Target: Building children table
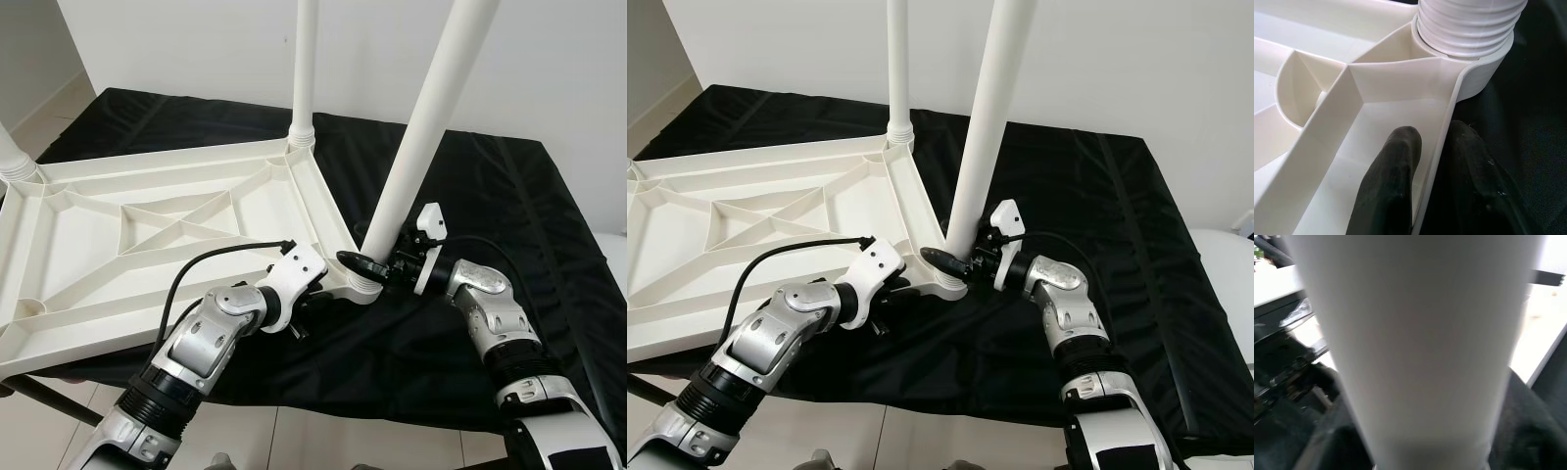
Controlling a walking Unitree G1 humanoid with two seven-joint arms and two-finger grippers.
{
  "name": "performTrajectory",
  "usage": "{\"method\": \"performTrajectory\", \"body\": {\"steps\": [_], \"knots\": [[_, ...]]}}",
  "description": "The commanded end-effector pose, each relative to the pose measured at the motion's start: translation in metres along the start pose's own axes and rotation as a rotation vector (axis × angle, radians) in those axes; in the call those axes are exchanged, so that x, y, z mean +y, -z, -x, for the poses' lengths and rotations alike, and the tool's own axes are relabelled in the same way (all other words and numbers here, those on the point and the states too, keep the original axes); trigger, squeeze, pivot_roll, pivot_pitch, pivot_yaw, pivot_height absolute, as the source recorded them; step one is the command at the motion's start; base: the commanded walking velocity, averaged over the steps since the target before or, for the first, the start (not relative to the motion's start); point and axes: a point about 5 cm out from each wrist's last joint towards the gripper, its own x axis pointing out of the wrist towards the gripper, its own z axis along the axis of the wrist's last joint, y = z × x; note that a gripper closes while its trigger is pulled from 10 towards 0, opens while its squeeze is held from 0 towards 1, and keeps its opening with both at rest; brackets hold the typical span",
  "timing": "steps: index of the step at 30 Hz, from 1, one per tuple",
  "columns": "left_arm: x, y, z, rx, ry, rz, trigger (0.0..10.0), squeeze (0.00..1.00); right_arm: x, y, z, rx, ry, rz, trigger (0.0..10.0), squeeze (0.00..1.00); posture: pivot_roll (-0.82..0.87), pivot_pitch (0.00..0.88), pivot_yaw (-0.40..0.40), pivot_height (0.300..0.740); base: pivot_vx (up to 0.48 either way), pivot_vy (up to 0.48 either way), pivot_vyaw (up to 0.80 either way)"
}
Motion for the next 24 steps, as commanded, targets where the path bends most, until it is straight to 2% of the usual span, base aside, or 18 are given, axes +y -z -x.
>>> {"method": "performTrajectory", "body": {"steps": [1,12,13,14,15,20,24], "knots": [[-0.004,-0.011,-0.001,-0.043,0.052,-0.030,10.0,0.00,-0.002,-0.003,0.000,-0.004,-0.008,0.010,0.0,0.00,0.03,0.000,-0.015,0.740,0.000,0.000,0.00],[-0.005,-0.011,-0.001,-0.045,0.053,-0.027,10.0,0.00,0.006,-0.003,-0.001,-0.078,0.039,-0.017,0.0,0.00,0.02,0.000,-0.022,0.740,0.000,0.000,0.00],[-0.005,-0.011,-0.001,-0.044,0.053,-0.026,10.0,0.00,0.006,-0.003,-0.001,-0.085,0.051,-0.015,0.8,0.00,0.02,0.000,-0.022,0.740,0.000,0.000,0.00],[-0.005,-0.011,-0.001,-0.044,0.053,-0.025,10.0,0.00,0.008,-0.003,-0.001,-0.093,0.058,-0.027,4.3,0.00,0.02,0.000,-0.022,0.740,0.000,0.000,0.00],[-0.006,-0.011,-0.001,-0.044,0.053,-0.025,10.0,0.00,0.011,-0.003,-0.001,-0.099,0.068,-0.031,10.0,0.00,0.02,0.002,-0.023,0.740,0.000,0.000,0.00],[-0.006,-0.010,0.000,-0.044,0.052,-0.024,10.0,0.00,0.015,-0.003,-0.001,-0.110,0.083,-0.041,10.0,0.00,0.03,0.003,-0.023,0.740,0.000,0.000,0.00],[-0.006,-0.010,0.000,-0.043,0.052,-0.022,10.0,0.00,0.021,-0.005,-0.002,-0.141,0.145,-0.058,10.0,0.00,0.02,0.007,-0.026,0.740,0.000,0.000,0.00]]}}
